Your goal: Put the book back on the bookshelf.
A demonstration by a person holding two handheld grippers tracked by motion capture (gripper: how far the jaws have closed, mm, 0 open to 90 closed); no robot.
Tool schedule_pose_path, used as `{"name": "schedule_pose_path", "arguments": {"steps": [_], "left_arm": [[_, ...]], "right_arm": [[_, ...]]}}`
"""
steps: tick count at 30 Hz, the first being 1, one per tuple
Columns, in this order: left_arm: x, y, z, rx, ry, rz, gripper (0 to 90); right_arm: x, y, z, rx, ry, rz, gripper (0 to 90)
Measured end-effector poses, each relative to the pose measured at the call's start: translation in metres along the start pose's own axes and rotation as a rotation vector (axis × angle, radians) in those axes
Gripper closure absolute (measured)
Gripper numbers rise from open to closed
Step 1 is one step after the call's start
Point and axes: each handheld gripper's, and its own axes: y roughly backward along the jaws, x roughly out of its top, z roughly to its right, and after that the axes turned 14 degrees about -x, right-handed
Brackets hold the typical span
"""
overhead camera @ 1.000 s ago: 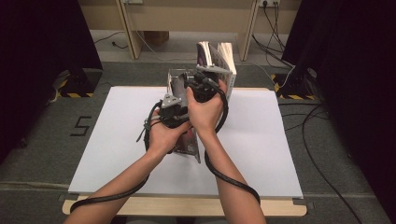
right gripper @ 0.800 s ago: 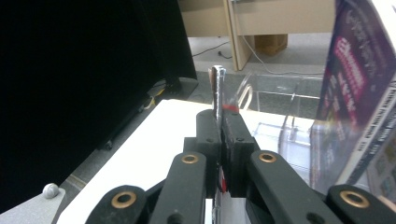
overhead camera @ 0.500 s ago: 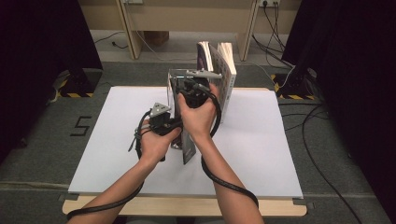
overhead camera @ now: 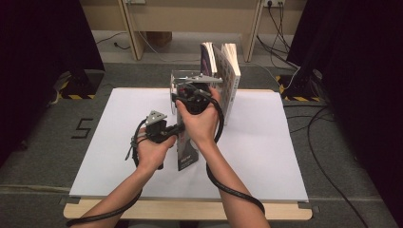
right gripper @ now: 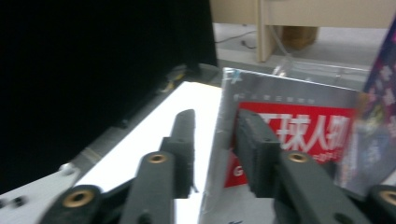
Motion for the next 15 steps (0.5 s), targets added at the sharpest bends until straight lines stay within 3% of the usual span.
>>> {"name": "schedule_pose_path", "arguments": {"steps": [4, 10, 15], "left_arm": [[0.001, 0.001, 0.001, -0.005, -0.024, -0.002, 86.6], [0.003, 0.003, -0.002, -0.017, -0.019, 0.008, 86.7], [0.004, 0.008, -0.005, -0.020, -0.017, 0.020, 86.7]], "right_arm": [[-0.003, 0.012, 0.007, 0.043, -0.017, 0.041, 63.3], [-0.012, 0.034, 0.028, 0.024, -0.034, 0.097, 60.6], [-0.024, 0.047, 0.053, -0.007, -0.067, 0.091, 59.9]]}}
